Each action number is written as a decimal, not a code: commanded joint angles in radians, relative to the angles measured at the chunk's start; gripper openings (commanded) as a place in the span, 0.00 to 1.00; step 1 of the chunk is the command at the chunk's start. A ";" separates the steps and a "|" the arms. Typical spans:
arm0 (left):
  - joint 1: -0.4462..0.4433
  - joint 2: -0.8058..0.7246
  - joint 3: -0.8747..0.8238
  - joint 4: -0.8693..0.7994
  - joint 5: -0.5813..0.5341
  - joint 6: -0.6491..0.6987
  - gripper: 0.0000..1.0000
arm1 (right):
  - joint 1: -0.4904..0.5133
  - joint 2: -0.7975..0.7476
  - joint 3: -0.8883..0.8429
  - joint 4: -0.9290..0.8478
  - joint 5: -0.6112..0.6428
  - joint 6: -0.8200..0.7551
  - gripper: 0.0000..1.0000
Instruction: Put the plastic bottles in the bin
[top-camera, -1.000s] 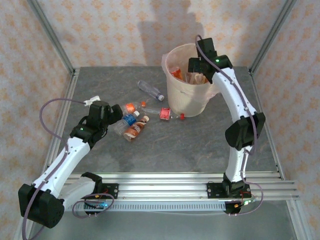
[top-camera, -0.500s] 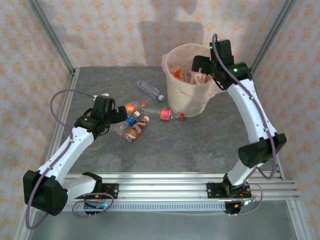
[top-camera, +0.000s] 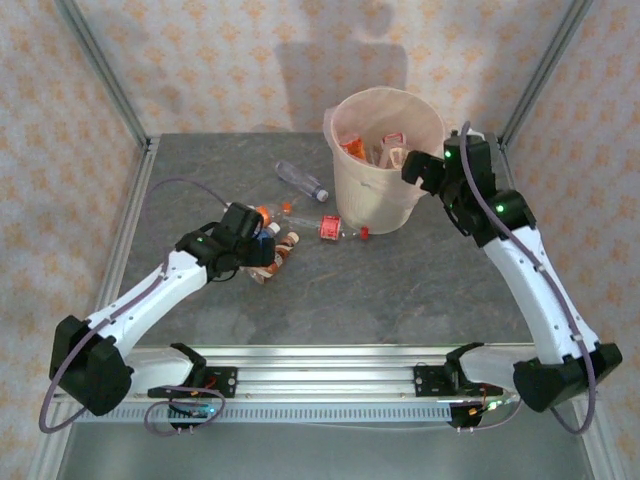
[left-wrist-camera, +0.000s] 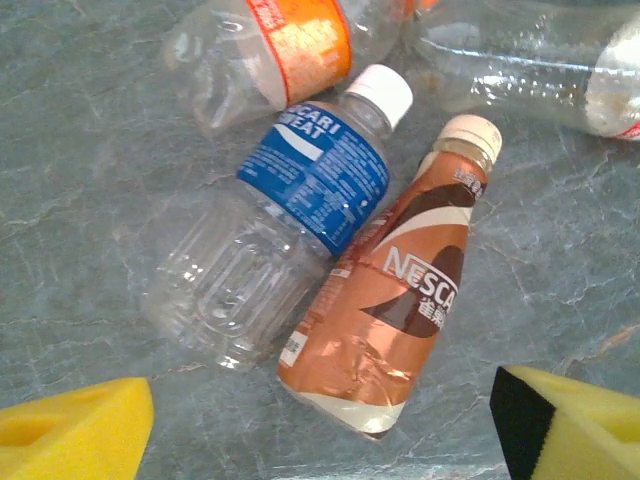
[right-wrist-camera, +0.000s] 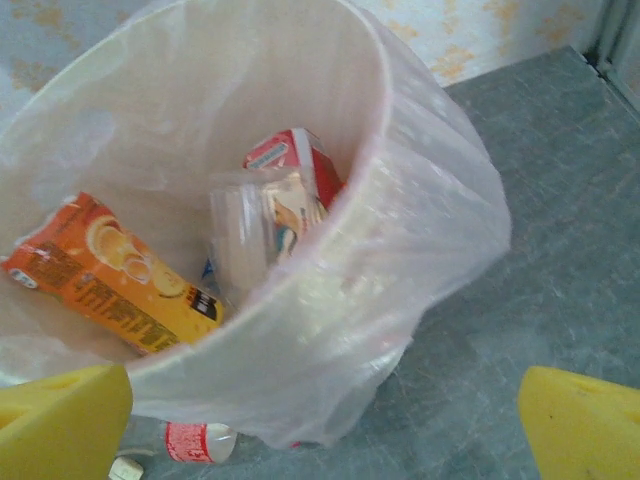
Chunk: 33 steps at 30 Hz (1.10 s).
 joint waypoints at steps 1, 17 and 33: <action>-0.040 0.041 0.040 -0.048 -0.067 0.039 0.86 | 0.007 -0.058 -0.072 0.028 0.067 0.080 0.99; -0.144 0.303 0.144 -0.057 -0.180 0.071 0.81 | 0.007 -0.073 -0.156 -0.088 0.228 0.182 0.99; -0.152 0.403 0.152 -0.021 -0.111 0.064 0.78 | 0.007 -0.092 -0.178 -0.129 0.343 0.202 0.99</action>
